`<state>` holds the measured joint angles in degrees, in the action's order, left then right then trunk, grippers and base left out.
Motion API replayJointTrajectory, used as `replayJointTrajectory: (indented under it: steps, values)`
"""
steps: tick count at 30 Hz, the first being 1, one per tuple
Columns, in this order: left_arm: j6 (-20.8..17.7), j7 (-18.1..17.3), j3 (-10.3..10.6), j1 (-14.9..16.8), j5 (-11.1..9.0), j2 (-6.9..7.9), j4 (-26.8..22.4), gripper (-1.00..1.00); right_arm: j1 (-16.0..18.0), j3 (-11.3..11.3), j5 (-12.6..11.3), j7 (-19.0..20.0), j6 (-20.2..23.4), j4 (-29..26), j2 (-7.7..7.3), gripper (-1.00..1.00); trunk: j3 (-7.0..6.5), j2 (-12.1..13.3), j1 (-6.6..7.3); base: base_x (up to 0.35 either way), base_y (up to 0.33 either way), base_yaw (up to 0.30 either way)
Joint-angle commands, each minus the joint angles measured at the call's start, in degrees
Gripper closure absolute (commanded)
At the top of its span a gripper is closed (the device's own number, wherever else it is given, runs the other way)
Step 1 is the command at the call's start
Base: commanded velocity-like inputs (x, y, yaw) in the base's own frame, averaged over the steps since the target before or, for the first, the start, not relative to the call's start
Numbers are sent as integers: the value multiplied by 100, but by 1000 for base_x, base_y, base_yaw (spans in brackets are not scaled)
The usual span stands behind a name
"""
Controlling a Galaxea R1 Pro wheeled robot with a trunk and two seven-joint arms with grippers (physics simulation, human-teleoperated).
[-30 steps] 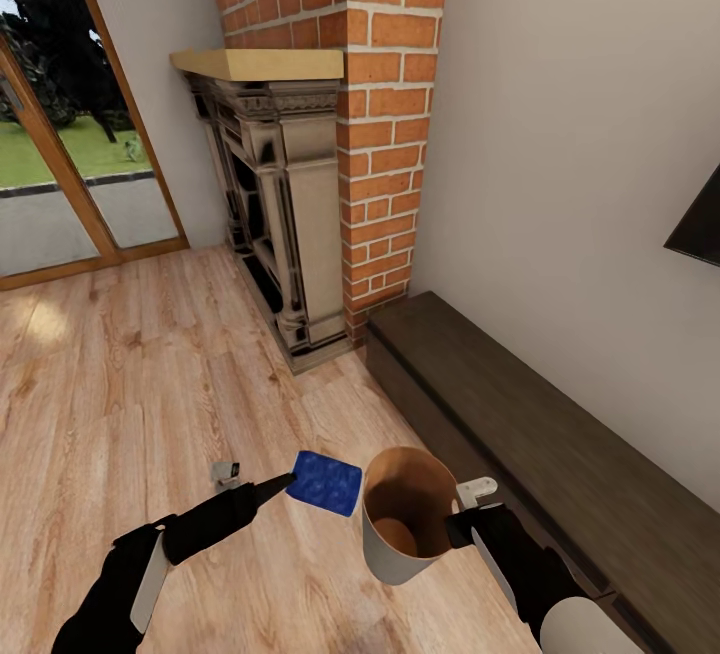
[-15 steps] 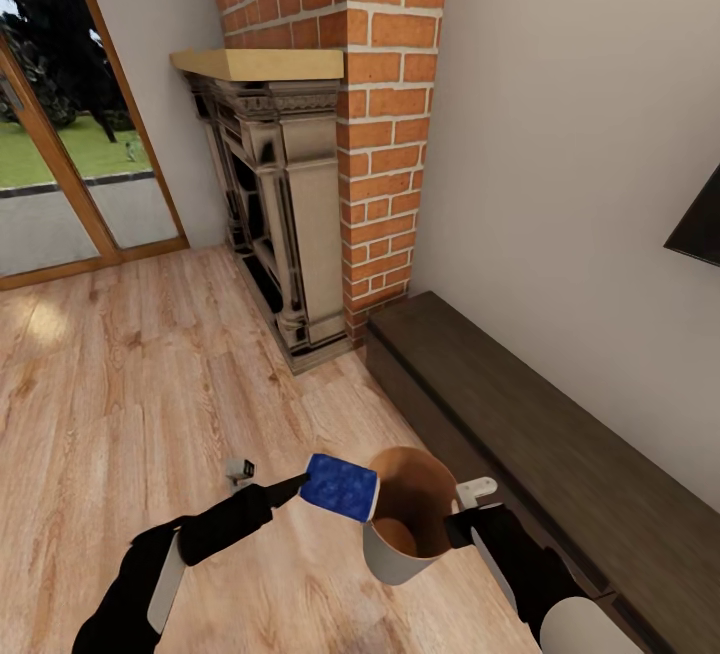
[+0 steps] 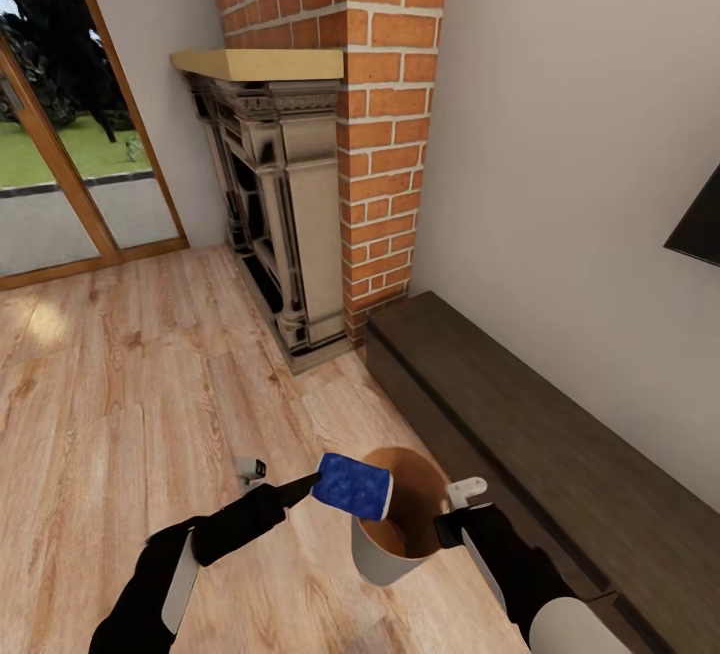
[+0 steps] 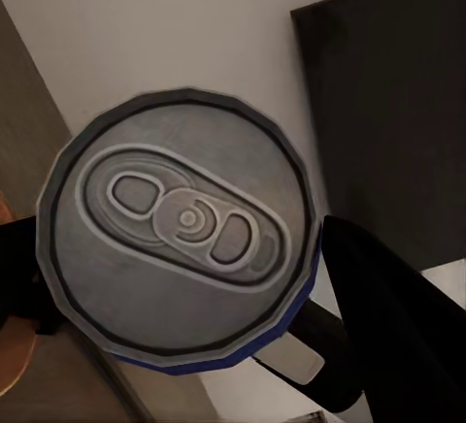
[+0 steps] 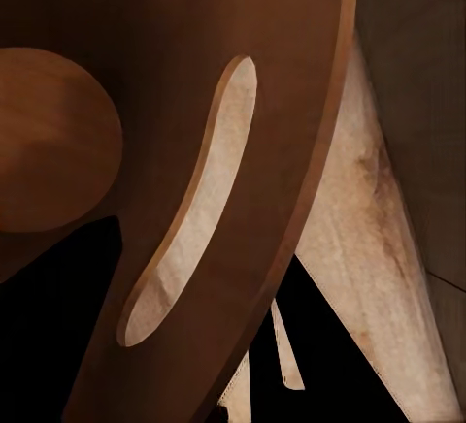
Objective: Put the three can of soda from the living room inside the tash can in the kitchen.
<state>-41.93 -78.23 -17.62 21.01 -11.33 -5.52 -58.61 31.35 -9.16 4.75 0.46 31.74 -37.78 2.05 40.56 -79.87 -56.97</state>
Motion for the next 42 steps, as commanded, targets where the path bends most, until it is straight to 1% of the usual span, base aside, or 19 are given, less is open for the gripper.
replayJointTrajectory:
  steps: [1, 3, 4, 7, 13, 16, 19, 21, 25, 27, 31, 42]
  values:
    - [6, 4, 33, 0, 3, -14, 5, 100, 3, 3, -19, 49, -9, -4, 17, 100, -1, 0, 0, 0, 0, 0]
    - [9, 71, 70, 0, 10, -25, 10, 100, 3, 2, -19, 48, -9, -3, 33, 100, -1, 0, 0, 0, 0, 0]
    - [37, 173, 93, 0, 13, -31, 13, 100, 3, 2, -18, 45, -9, -2, 41, 100, -1, 0, 0, 0, 0, 0]
    - [146, 327, 167, 0, 16, -47, 15, 100, 3, 2, -18, 43, -10, -2, 51, 100, -1, 0, 0, 0, 0, 0]
    - [236, 512, 324, 0, 17, -62, 4, 100, 3, -2, -18, 42, -10, 15, 70, 100, -1, 0, 0, 0, 0, 0]
    - [246, 537, 351, 0, 17, -67, -1, 100, 3, -5, -13, 29, -10, 26, 122, 100, -1, 0, 0, 0, 0, 0]
    - [253, 550, 368, 0, 17, -71, -8, 100, 3, -6, -10, -103, -10, 37, 159, 100, -1, 0, 0, 0, 0, 0]
    - [254, 552, 372, 0, 17, -75, -9, 100, 3, -6, -10, -148, -10, 40, 166, 100, -1, 0, 0, 0, 0, 0]
    - [255, 559, 414, 0, 20, -128, -12, 100, 3, -7, -10, -183, -10, 41, 184, 100, -1, 0, 0, 0, 0, 0]
    - [255, 623, 457, 0, 23, -139, -15, 100, 3, -7, -9, -190, -10, 42, 200, 100, -1, 0, 0, 0, 0, 0]
    - [257, 966, 530, 0, 18, -149, -22, 100, 3, -10, -9, -196, -10, 43, 220, 100, -1, 0, 0, 0, 0, 0]
    - [268, 1212, 565, 0, 23, -189, -12, 100, 3, -15, -10, -203, -10, 48, 261, 100, -1, 0, 0, 0, 0, 0]
